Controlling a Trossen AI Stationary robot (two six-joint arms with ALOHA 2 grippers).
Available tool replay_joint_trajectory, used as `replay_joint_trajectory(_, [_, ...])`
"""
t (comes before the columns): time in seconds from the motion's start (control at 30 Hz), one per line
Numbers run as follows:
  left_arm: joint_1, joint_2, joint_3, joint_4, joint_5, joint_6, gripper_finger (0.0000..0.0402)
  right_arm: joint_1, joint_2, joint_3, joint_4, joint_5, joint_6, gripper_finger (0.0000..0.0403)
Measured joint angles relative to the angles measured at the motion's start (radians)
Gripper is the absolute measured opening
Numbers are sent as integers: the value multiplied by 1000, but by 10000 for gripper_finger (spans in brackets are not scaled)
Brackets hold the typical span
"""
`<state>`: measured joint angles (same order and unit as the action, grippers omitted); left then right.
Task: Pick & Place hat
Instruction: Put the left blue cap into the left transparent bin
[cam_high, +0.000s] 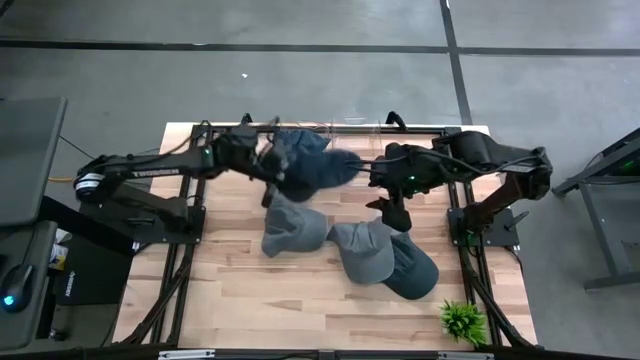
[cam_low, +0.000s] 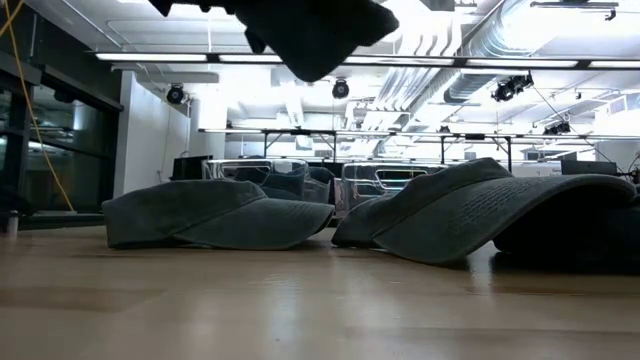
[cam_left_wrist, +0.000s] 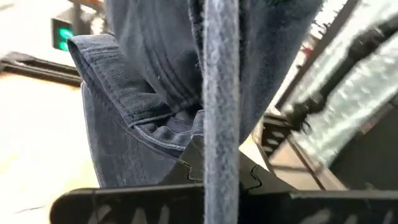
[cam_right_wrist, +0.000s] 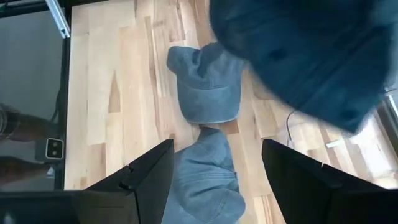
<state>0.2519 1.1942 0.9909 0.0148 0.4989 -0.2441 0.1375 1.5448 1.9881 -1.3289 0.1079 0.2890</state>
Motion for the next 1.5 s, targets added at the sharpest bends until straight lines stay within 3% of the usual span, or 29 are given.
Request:
replay_joint_trajectory(0.2, [159,-22,-22,117,109,-66,0,0,4,-46,10,35,1,239])
replay_joint_trajectory(0.4, [316,-21,-161,478,201,-273,0,-6,5,-106,46,43,31,239])
replay_joint_trajectory(0.67, [442,-13,-398,882,230,-539,0,-9,2,-151,144,54,73,239])
replay_joint_trajectory(1.13, [442,165,-447,986,267,-602,0,-30,10,-153,334,113,111,239])
replay_joint_trajectory(1.33, [442,184,-446,1094,315,-651,0,-85,59,-153,446,220,4,239])
replay_joint_trajectory(1.5, [480,185,-446,1083,351,-655,0,-165,91,-153,551,204,-55,239])
